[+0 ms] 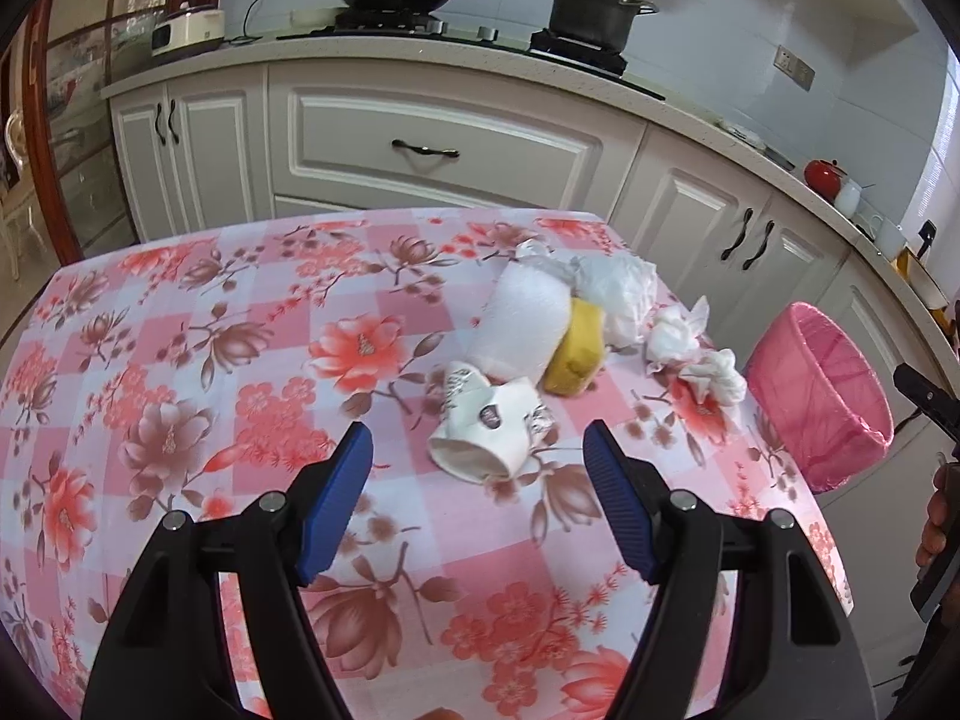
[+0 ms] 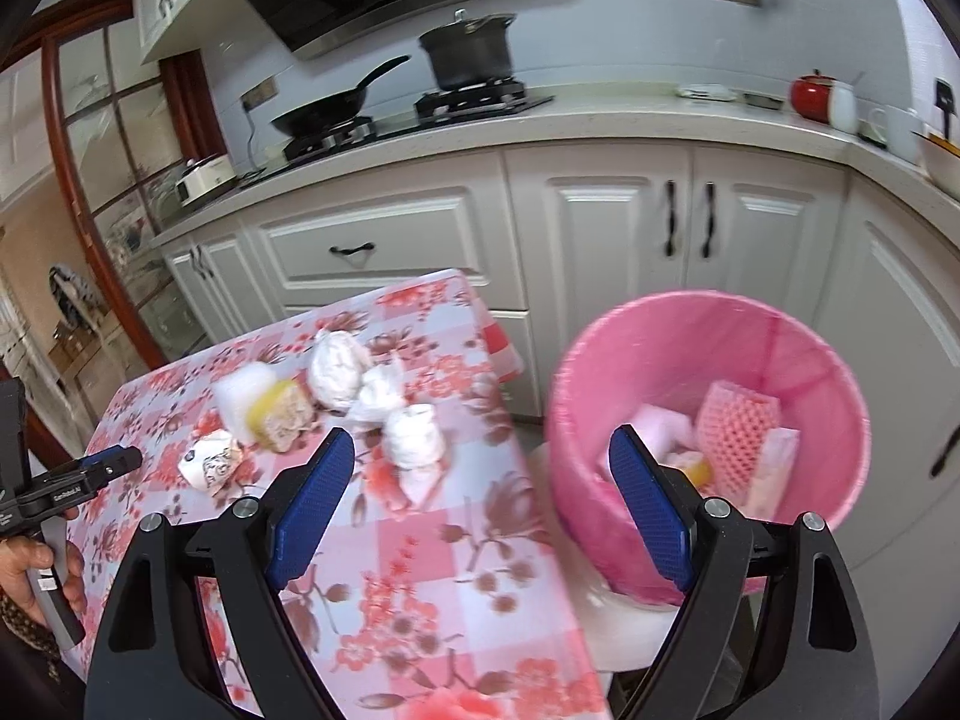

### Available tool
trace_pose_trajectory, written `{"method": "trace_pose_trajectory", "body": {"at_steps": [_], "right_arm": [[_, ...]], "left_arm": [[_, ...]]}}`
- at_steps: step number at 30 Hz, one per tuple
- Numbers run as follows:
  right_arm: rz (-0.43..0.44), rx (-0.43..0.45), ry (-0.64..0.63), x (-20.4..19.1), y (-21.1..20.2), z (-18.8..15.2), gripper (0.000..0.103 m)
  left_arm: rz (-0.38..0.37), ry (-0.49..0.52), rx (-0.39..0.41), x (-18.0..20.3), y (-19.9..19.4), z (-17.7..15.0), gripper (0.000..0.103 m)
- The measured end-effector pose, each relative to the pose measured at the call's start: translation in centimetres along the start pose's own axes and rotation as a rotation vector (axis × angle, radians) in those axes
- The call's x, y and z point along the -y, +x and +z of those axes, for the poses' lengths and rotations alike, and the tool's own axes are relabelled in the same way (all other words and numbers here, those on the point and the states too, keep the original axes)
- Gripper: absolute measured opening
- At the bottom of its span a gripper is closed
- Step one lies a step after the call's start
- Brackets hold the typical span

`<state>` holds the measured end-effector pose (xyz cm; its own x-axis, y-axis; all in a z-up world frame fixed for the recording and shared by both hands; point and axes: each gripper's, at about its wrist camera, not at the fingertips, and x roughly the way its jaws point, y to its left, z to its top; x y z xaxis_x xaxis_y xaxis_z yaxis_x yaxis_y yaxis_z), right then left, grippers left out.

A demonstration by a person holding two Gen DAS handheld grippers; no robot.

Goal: Collect trash
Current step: 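Move both tools back over the table toward the remaining trash, then grasp the white paper cup with the left tool while the right tool grasps a white plastic bag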

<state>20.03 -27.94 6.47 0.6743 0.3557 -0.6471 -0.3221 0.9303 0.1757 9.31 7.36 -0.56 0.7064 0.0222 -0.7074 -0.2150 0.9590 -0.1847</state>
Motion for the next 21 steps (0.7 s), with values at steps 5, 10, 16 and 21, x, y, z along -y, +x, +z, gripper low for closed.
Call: {"method": "trace_pose_trajectory", "body": {"at_steps": [5, 10, 16, 21], "right_arm": [[0.026, -0.025, -0.028, -2.5, 2.1, 0.3, 0.082], [0.051, -0.055, -0.059, -4.5, 4.6, 0.7, 0.082], [0.066, -0.084, -0.087, -6.6, 7.2, 1.4, 0.082], [0.07, -0.106, -0.118, -8.2, 9.8, 2.2, 0.082]], "left_arm": [[-0.011, 0.0, -0.022, -0.3, 1.1, -0.1, 0.07], [-0.03, 0.015, -0.049, 0.0, 2.9, 0.0, 0.075], [-0.047, 0.017, -0.088, 0.0, 5.3, 0.3, 0.076], [-0.045, 0.053, -0.118, 0.4, 7.1, 0.7, 0.079]]}}
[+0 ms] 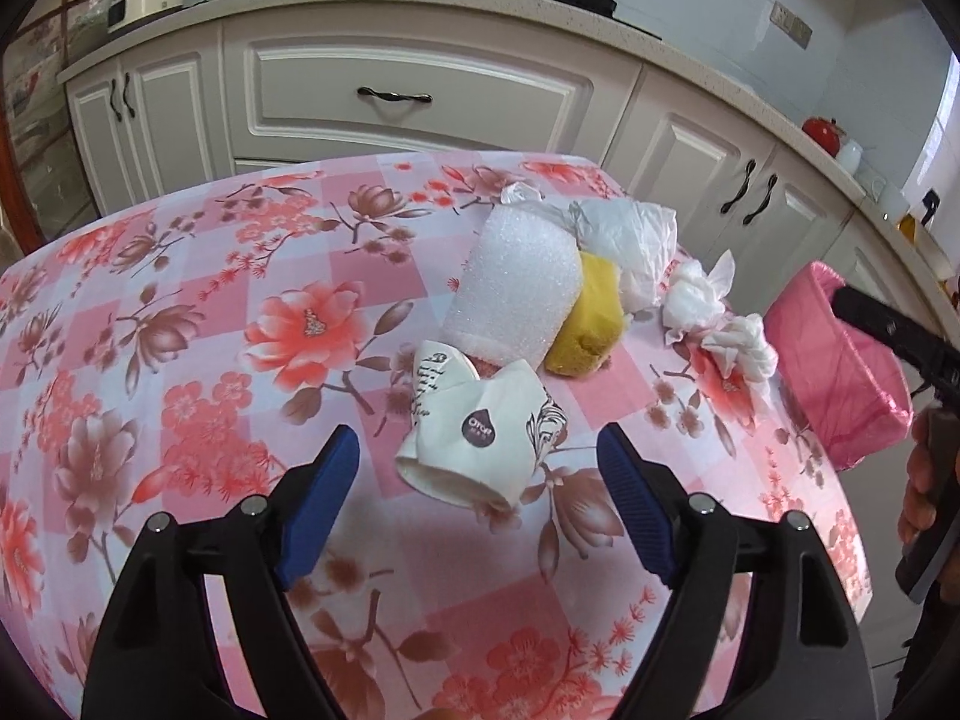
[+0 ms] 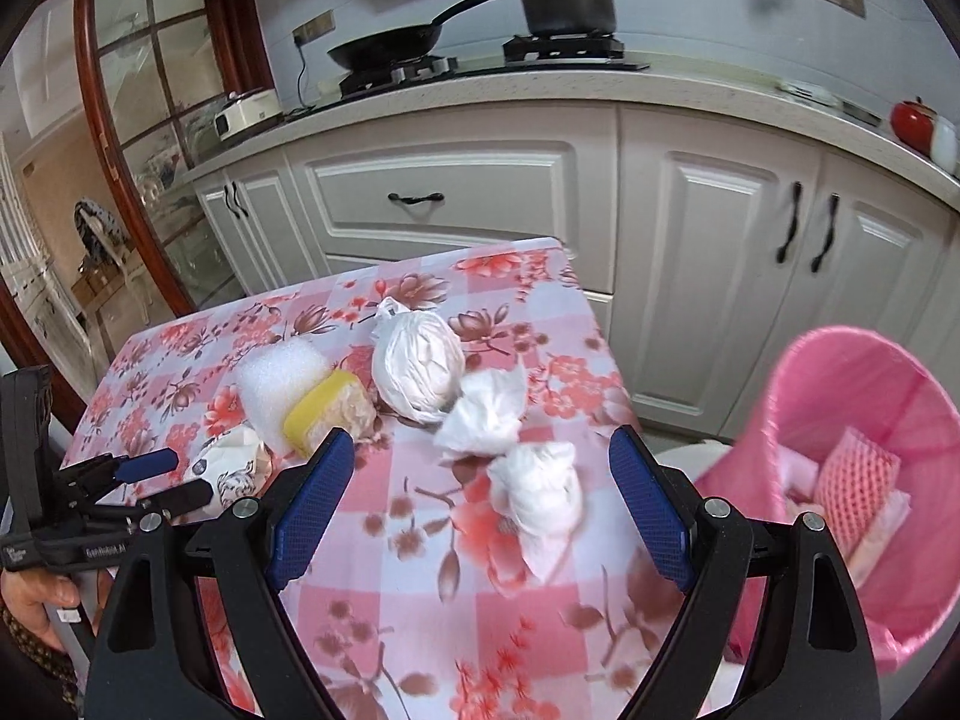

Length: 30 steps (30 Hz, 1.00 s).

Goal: Collect trash
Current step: 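Grasp the white paper cup with the left tool while the right tool grasps a white plastic bag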

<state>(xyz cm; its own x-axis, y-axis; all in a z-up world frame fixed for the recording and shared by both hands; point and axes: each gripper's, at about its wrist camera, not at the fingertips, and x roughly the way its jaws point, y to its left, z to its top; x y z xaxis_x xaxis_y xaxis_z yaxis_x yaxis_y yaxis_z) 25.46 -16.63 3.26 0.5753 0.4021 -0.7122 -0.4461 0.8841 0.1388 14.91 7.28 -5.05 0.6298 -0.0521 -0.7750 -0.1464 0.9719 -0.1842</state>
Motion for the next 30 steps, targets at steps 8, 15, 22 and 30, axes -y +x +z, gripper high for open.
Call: {"method": "trace_pose_trajectory", "body": {"at_steps": [8, 15, 22, 30], "right_arm": [[0.009, -0.037, -0.043, -2.0, 4.6, 2.4, 0.082], [0.005, -0.065, -0.083, -3.5, 8.3, 4.3, 0.082], [-0.001, -0.117, -0.106, -4.3, 11.6, 5.0, 0.082], [-0.006, -0.178, -0.128, -5.0, 14.3, 4.9, 0.06]], "left_arm": [[0.003, 0.039, -0.034, 0.3, 2.0, 0.3, 0.079], [-0.012, 0.058, -0.052, 0.3, 2.7, 0.2, 0.077], [-0.034, 0.058, -0.068, -0.3, 2.9, 0.0, 0.06], [-0.048, 0.029, -0.069, -1.5, 2.3, -0.3, 0.055]]}}
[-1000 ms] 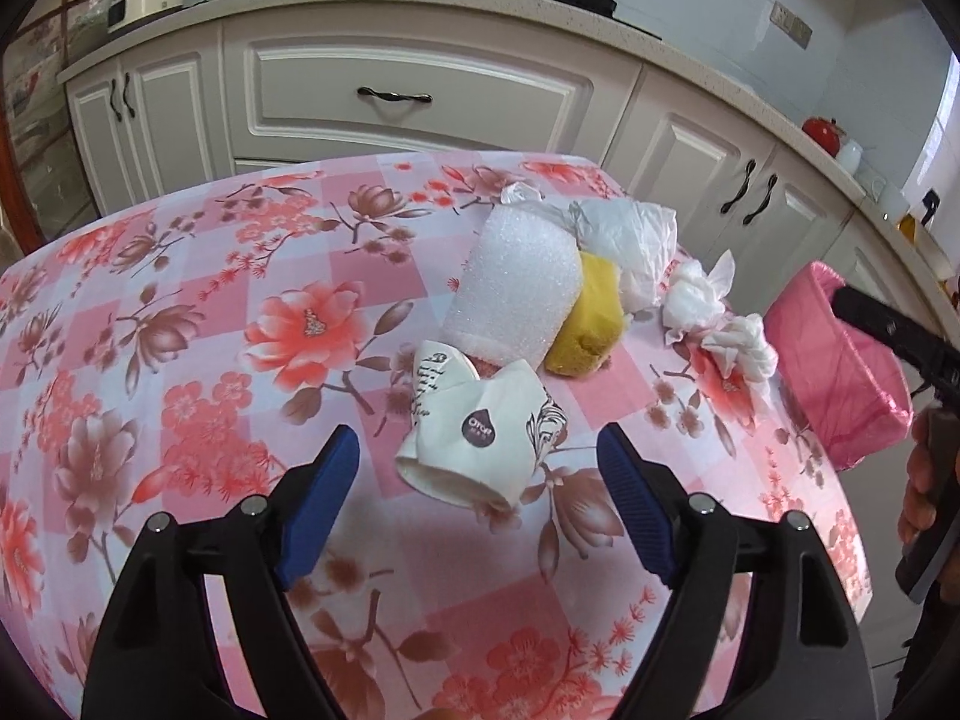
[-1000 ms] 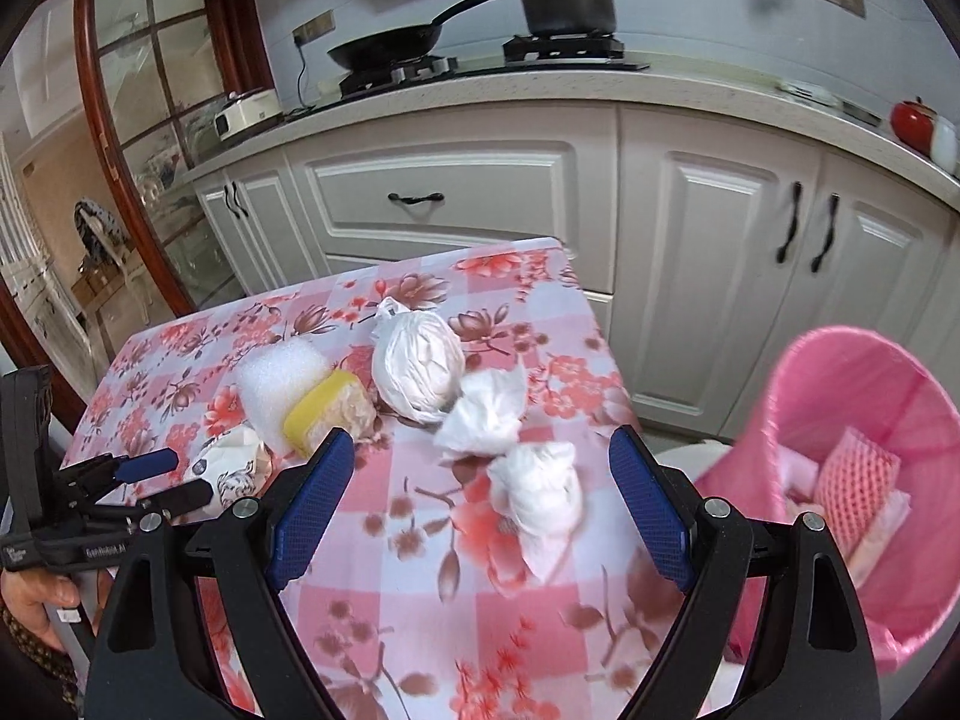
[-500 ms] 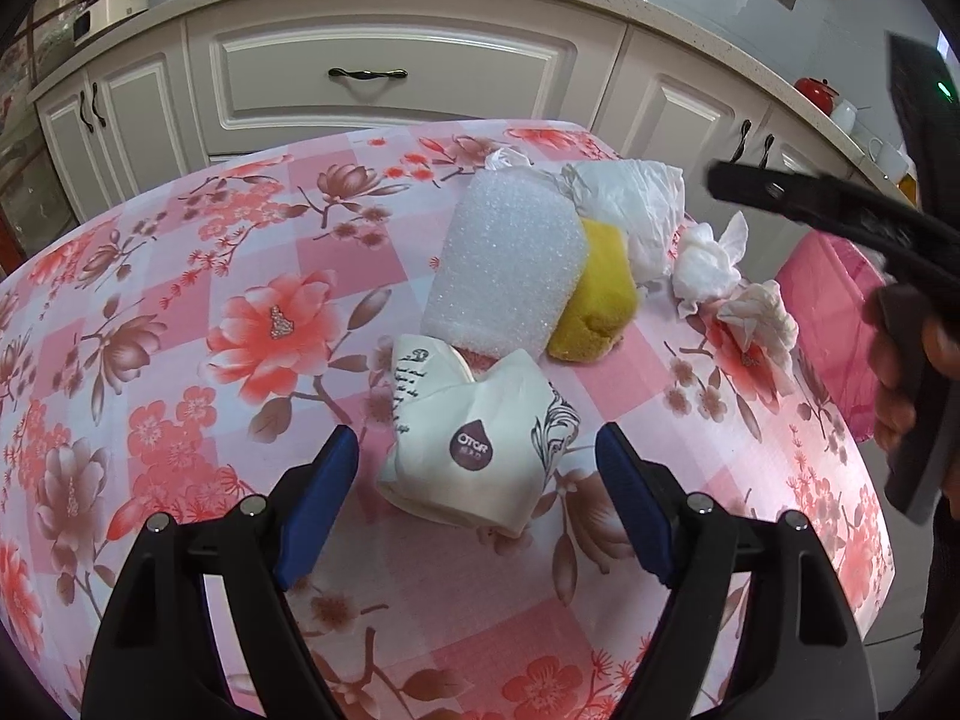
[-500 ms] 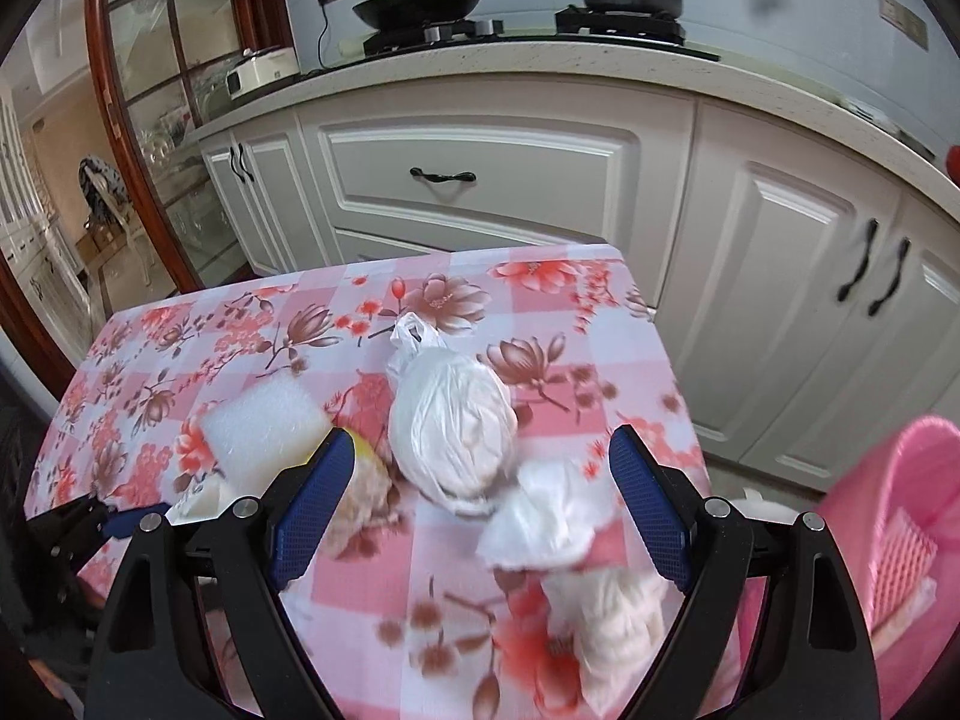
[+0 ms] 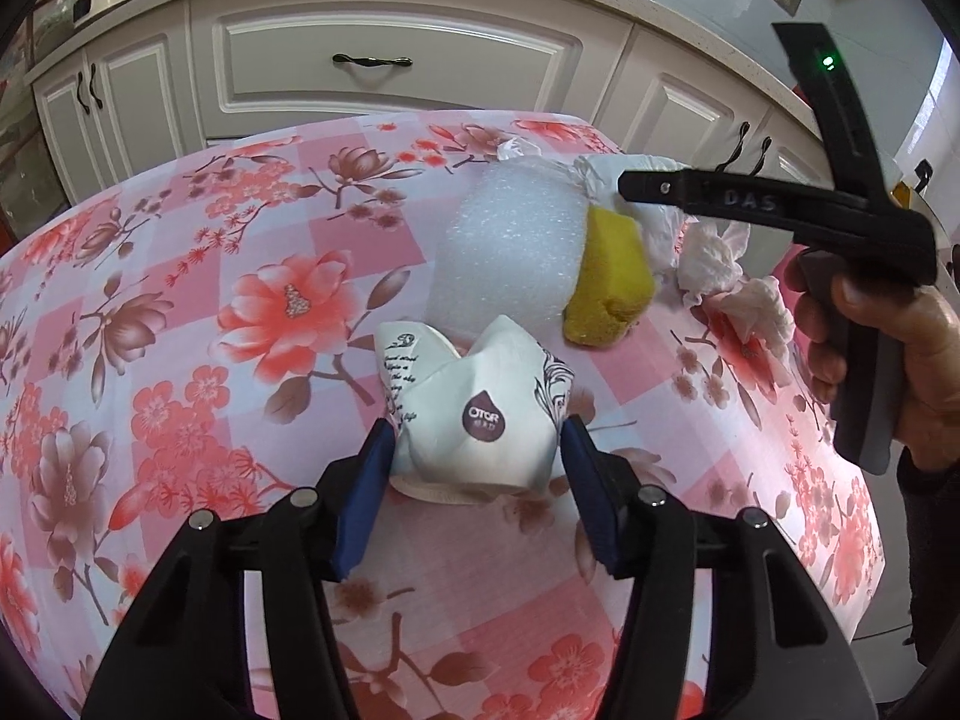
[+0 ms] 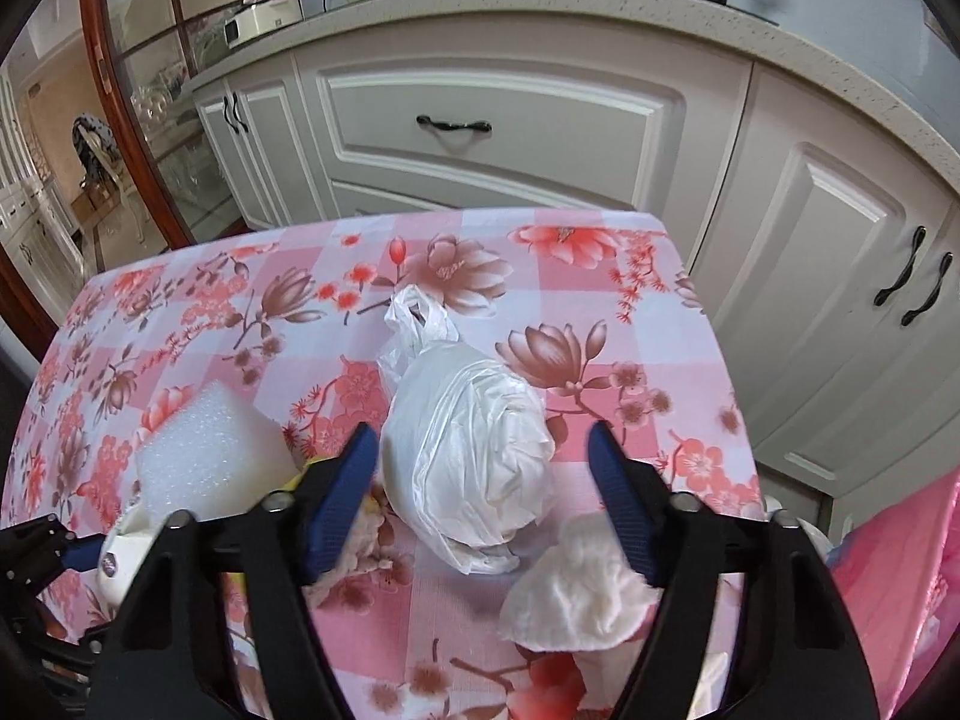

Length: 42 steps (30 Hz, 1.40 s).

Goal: Collect trash
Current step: 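Grasp the white paper cup with the left tool while the right tool grasps a white plastic bag, then lift the paper cup and plastic bag toward the pink bin with both tools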

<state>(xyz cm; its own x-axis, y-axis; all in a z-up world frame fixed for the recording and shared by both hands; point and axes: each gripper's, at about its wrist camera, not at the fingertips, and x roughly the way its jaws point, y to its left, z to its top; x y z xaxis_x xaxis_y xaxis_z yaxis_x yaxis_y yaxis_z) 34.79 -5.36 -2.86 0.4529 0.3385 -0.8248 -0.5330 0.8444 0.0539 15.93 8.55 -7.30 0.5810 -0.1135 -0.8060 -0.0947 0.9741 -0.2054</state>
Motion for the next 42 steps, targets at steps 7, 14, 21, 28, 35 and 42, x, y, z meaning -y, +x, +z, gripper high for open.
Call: {"method": "trace_pose_trajectory", "body": {"at_steps": [7, 14, 21, 28, 35, 42], "right_arm": [[0.013, -0.004, -0.012, -0.6, 0.2, -0.2, 0.035], [0.026, 0.044, 0.008, -0.5, -1.8, -0.7, 0.032], [0.03, 0.104, 0.024, 0.1, -5.3, -0.9, 0.032], [0.036, 0.159, 0.039, 0.3, -9.4, -2.1, 0.032], [0.044, 0.198, 0.059, 0.2, -13.4, -4.8, 0.032], [0.044, 0.219, 0.08, 0.5, -16.1, -7.4, 0.032]], "left_arm": [[0.01, -0.031, 0.027, -1.0, -1.5, -0.2, 0.055], [0.03, -0.056, 0.048, -1.9, -2.3, -0.4, 0.053], [0.046, -0.066, 0.073, -2.2, -3.4, -0.6, 0.053], [0.056, -0.072, 0.104, -2.1, -4.9, -1.2, 0.052], [0.063, -0.063, 0.144, -1.2, -6.9, -1.6, 0.052], [0.06, -0.035, 0.192, 0.5, -9.1, -1.3, 0.052]]}}
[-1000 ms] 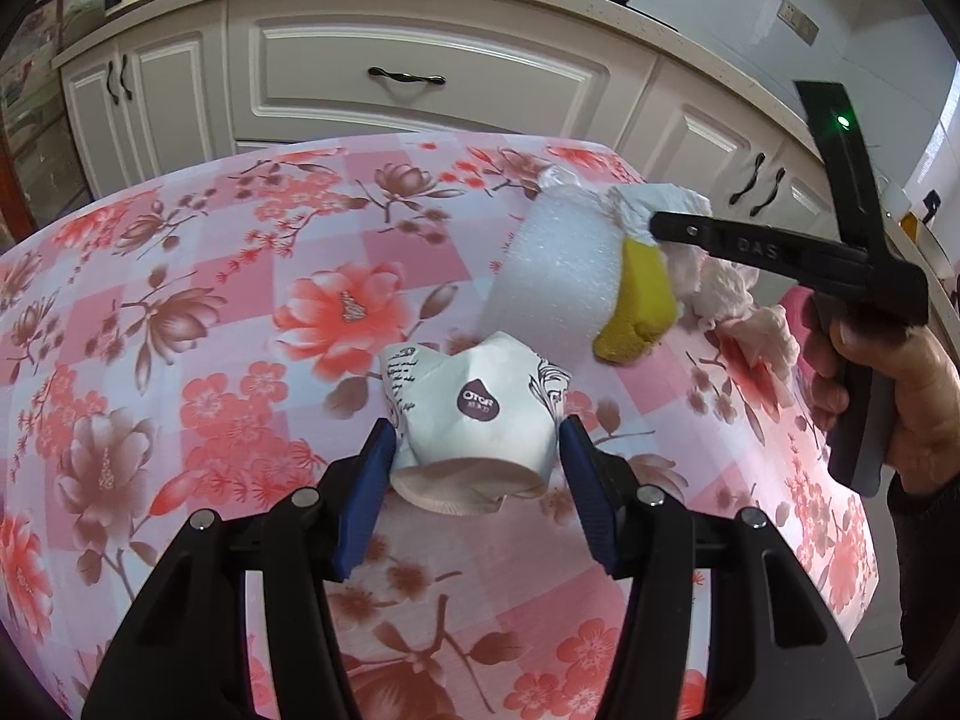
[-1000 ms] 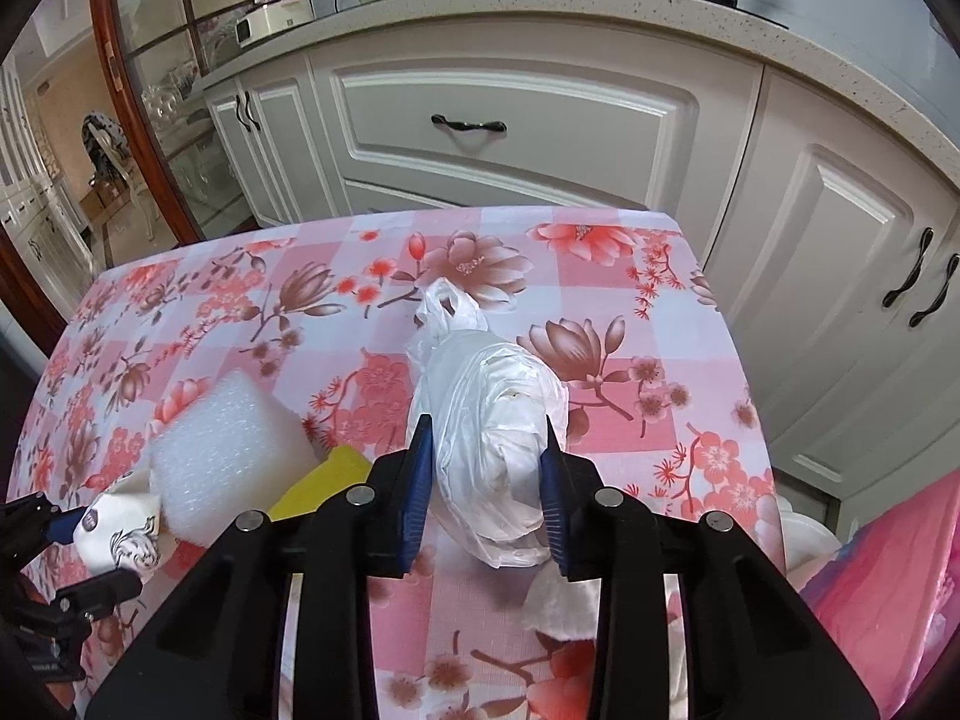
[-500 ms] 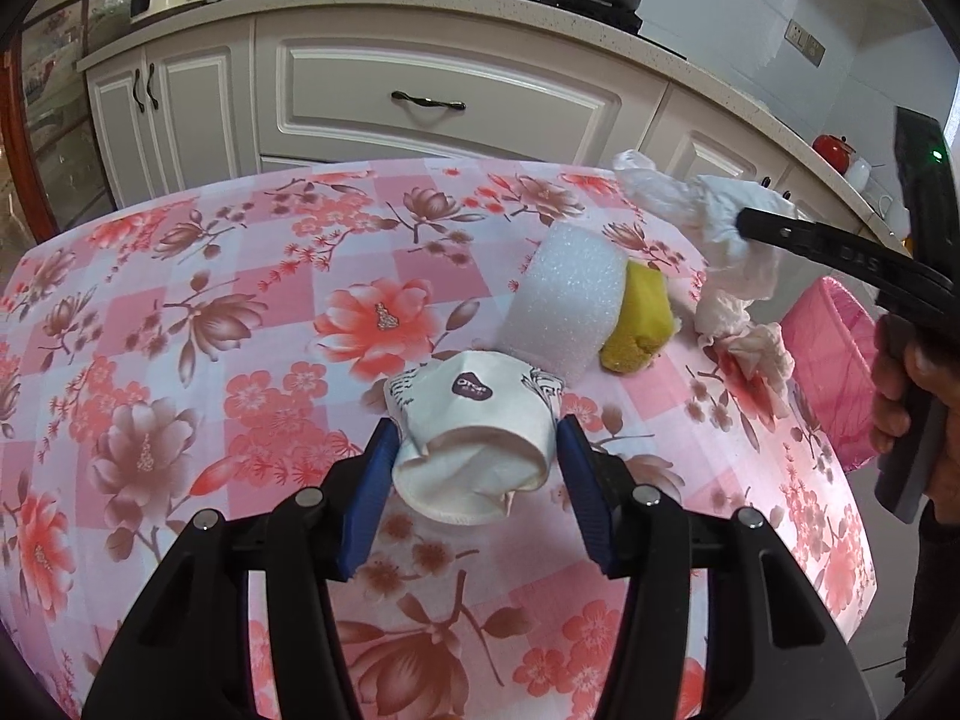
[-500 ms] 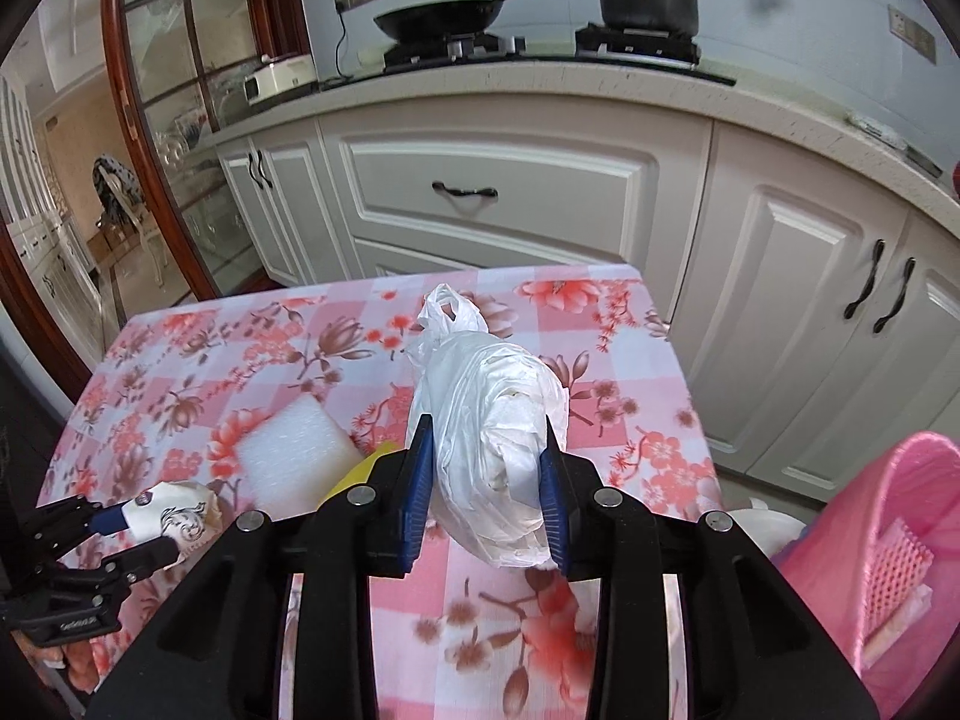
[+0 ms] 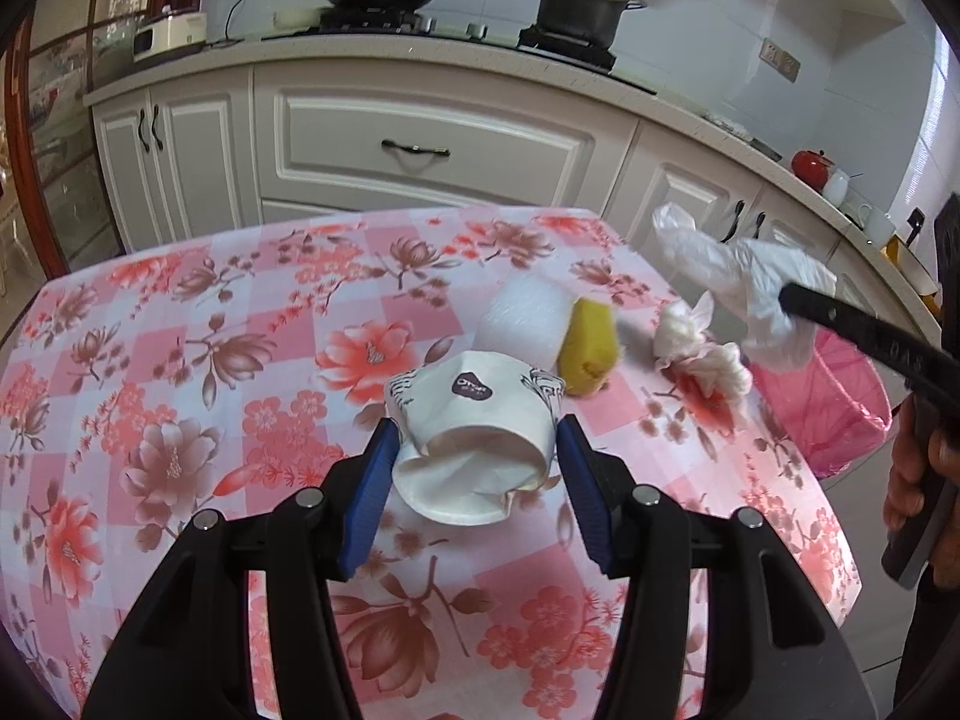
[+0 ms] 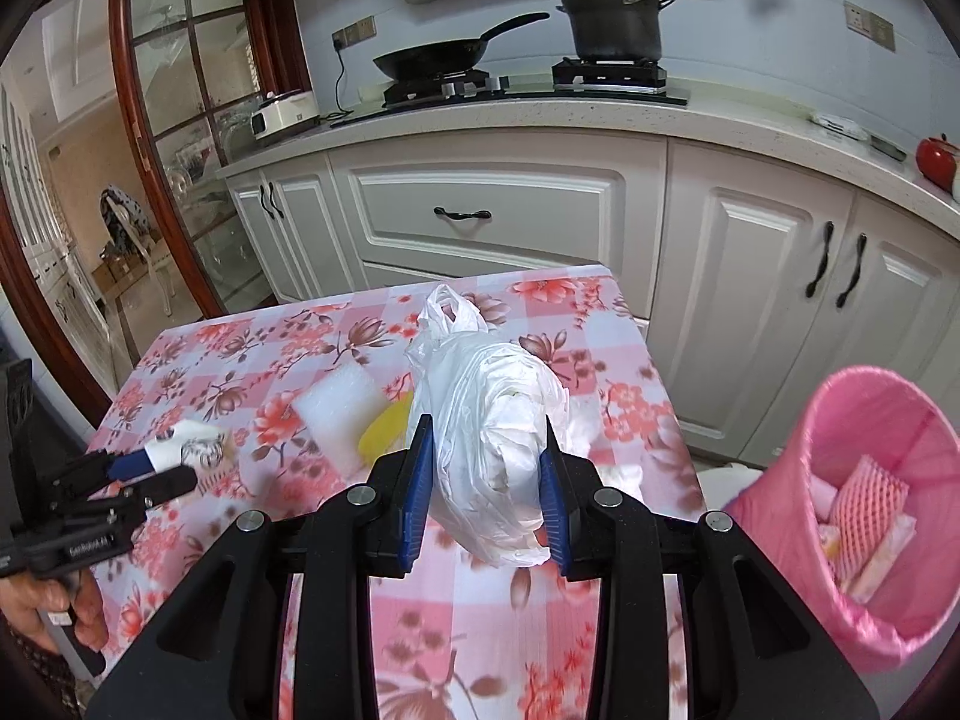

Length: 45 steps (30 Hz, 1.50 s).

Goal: Collect trash
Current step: 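Lift the paper cup and plastic bag toward the pink bin with both tools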

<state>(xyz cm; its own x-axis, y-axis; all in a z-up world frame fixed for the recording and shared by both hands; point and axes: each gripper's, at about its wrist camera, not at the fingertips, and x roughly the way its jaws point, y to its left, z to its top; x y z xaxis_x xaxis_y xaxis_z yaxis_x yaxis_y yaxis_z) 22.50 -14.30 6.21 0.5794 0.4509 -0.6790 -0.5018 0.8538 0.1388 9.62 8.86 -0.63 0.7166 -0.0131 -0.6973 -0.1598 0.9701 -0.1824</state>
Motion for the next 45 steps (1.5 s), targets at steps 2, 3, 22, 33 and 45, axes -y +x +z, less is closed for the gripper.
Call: {"method": "trace_pose_trajectory", "body": {"at_steps": [2, 3, 22, 33, 45], "right_arm": [[-0.003, 0.008, 0.01, 0.5, -1.0, -0.4, 0.032], [-0.004, 0.012, 0.013, 0.6, -1.3, -0.5, 0.032], [-0.112, 0.099, 0.133, 9.1, -8.4, -2.6, 0.032], [-0.161, 0.125, 0.194, 13.1, -10.1, -3.6, 0.032], [-0.22, 0.134, 0.258, 17.9, -11.1, -4.7, 0.032]], "left_arm": [[-0.002, 0.009, 0.015, 0.6, -0.7, 0.2, 0.052], [-0.004, 0.013, 0.022, 0.9, -1.1, 0.3, 0.052], [-0.06, 0.135, 0.071, 8.7, -2.2, 3.1, 0.052], [-0.116, 0.212, 0.064, 14.2, -0.6, 4.4, 0.052], [-0.185, 0.305, 0.063, 21.1, 0.8, 6.0, 0.053]]}}
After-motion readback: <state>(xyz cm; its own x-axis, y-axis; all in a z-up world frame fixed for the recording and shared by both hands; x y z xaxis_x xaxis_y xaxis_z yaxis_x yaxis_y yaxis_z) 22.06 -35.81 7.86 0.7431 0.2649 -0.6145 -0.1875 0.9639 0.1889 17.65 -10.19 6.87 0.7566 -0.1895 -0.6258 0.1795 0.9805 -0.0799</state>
